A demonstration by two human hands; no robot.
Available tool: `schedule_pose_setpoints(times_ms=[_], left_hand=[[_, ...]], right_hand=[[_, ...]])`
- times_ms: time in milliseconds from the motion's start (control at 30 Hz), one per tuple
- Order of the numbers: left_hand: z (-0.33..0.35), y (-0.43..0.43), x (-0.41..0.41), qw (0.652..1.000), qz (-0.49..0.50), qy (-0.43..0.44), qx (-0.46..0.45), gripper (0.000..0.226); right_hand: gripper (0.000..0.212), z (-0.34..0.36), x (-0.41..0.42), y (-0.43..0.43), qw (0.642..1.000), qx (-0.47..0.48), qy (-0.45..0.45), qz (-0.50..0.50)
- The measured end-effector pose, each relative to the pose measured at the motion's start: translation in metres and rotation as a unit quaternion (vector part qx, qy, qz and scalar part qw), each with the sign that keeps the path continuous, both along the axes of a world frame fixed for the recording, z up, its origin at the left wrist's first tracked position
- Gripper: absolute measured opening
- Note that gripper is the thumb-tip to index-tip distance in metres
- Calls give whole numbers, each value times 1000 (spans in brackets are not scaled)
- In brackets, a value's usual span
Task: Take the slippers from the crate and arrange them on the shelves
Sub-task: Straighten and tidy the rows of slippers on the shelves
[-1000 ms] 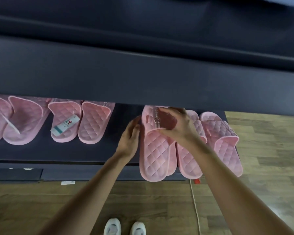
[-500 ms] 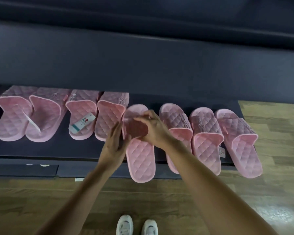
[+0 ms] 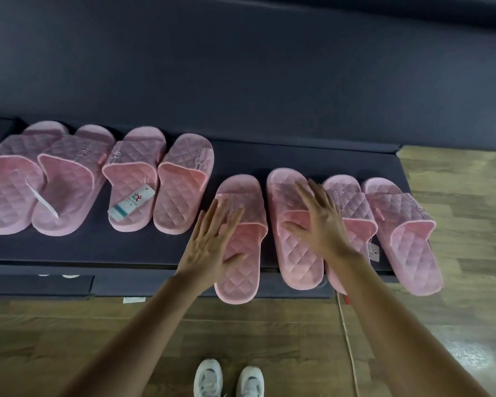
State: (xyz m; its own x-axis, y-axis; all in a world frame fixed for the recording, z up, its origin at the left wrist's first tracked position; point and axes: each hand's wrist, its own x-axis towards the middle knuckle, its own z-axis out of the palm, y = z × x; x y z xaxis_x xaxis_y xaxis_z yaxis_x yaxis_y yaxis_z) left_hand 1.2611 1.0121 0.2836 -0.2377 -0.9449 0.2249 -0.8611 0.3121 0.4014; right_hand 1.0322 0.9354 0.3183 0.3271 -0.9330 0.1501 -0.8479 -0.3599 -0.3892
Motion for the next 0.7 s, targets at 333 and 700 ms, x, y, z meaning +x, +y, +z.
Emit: schedule_pose_setpoints(times_ms=[333,700], left_hand=[[5,-36,-29,998,43,-34,45,47],[15,-22,-26,997,25,8,66,61]], right_hand=[[70,-3,3,4,994,95,43,-33],[74,1,13,31,993,109,1,-48]])
